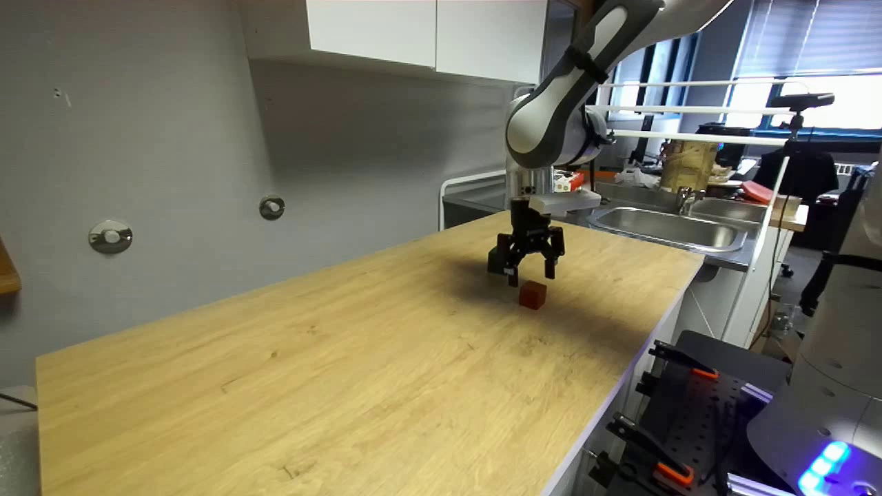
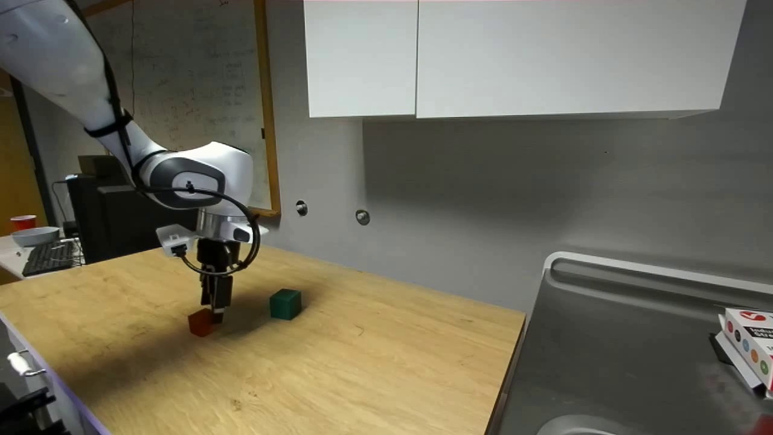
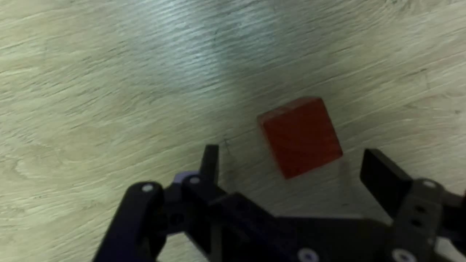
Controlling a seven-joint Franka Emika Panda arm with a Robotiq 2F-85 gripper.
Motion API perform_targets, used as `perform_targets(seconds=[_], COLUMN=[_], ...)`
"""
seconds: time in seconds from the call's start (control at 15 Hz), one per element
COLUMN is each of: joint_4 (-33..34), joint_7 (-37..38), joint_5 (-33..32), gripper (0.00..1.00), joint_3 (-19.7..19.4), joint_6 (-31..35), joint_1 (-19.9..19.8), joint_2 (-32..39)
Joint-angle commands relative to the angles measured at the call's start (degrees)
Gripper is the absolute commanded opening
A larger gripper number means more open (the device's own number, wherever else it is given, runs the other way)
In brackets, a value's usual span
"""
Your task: Put the orange block on top of the green one
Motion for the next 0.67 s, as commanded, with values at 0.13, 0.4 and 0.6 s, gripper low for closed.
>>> perform_targets(seconds=[0.13,0.4,0.6], joint_4=[2.93,3.05,3.35], joint_7=[2.28,2.83,3.06], joint_5=[1.49,1.40,1.31], gripper=[1.00,0.59,0.36], joint_3=[-1.49,-1.56,-1.54], joint_6=[-4.12,-4.53,-4.75], joint_1=[0.93,1.24,1.48], joint_2=[3.10,3.77,4.05])
